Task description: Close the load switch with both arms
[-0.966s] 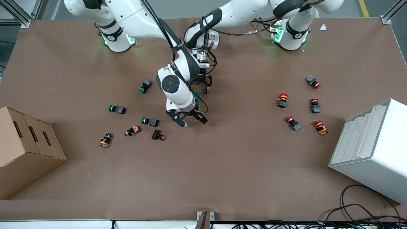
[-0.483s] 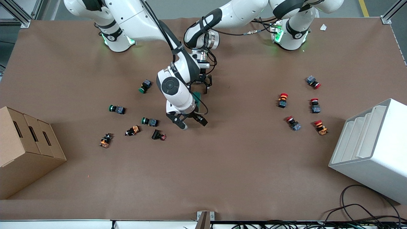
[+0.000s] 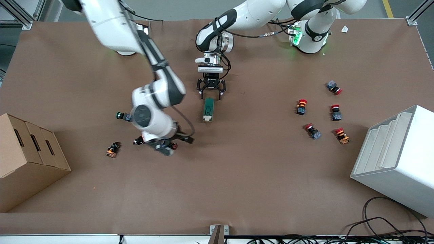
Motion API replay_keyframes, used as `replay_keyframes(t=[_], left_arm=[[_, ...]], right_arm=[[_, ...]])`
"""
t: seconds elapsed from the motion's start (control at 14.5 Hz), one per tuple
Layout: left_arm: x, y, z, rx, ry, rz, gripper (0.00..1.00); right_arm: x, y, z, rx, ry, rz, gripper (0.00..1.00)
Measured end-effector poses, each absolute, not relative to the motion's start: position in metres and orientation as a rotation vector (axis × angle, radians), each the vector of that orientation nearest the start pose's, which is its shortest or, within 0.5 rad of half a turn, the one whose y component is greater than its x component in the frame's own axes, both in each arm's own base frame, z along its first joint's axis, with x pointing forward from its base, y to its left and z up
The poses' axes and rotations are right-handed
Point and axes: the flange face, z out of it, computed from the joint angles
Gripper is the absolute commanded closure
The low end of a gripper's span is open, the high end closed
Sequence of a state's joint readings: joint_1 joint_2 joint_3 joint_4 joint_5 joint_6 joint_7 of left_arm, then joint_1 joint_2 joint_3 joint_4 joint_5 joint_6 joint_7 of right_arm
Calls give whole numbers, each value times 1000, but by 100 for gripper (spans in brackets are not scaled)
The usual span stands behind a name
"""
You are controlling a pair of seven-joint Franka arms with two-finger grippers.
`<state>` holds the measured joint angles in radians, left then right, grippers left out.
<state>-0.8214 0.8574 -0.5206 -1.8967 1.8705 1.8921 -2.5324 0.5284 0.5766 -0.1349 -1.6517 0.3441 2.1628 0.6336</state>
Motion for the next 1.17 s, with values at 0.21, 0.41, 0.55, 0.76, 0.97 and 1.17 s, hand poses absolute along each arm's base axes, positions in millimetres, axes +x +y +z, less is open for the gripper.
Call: replay_keyframes(t=[0.21,0.41,0.55,0.76,0.97,1.17], left_arm=[[208,-579,110,-2750,22,-1552,2],[213,-604,166,-2777,-86,-1452,1],[228,-616,211,-2797,-137,-1338,0],[277,-610,277,-2796,-144,-1138,0],[330,-590,342,-2814,-126,-935,0],[390,-549,407,-2844,-114,-783,0]], right_arm=[[636,180,333,-2989,378,267,0],[636,114,373,-3062,190,276,0],[633,77,397,-3086,85,276,0],[621,23,436,-3096,-24,284,0],[603,-14,477,-3093,-56,280,0],[581,-28,516,-3083,-31,287,0]])
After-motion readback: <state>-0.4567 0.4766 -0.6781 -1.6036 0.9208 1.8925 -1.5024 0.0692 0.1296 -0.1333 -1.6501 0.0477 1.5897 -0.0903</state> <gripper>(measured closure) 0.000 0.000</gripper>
